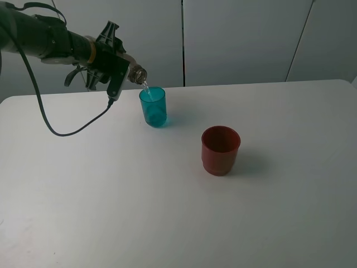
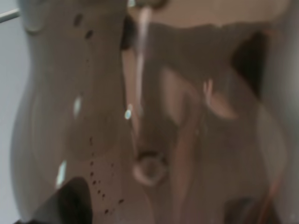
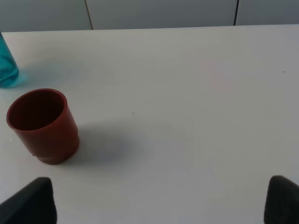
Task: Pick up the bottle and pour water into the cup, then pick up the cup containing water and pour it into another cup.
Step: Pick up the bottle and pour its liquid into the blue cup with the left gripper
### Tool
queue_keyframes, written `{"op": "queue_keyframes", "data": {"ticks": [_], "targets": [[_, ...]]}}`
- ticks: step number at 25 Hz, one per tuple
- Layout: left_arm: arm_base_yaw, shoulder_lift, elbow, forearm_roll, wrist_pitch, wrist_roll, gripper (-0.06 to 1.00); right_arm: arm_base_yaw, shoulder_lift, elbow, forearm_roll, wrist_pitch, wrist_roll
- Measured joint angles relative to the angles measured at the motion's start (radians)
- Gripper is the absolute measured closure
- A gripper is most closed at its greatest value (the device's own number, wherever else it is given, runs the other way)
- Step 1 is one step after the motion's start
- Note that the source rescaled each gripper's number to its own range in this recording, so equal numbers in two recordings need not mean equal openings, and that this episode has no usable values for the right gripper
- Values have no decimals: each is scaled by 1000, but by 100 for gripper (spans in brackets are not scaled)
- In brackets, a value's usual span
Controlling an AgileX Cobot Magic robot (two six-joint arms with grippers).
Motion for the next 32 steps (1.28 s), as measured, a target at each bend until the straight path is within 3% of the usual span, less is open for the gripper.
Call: {"op": "queue_keyframes", "data": {"ticks": [32], "targets": [[-1, 44, -51, 1, 29, 6, 91, 0, 0, 0, 0, 0, 2]]}}
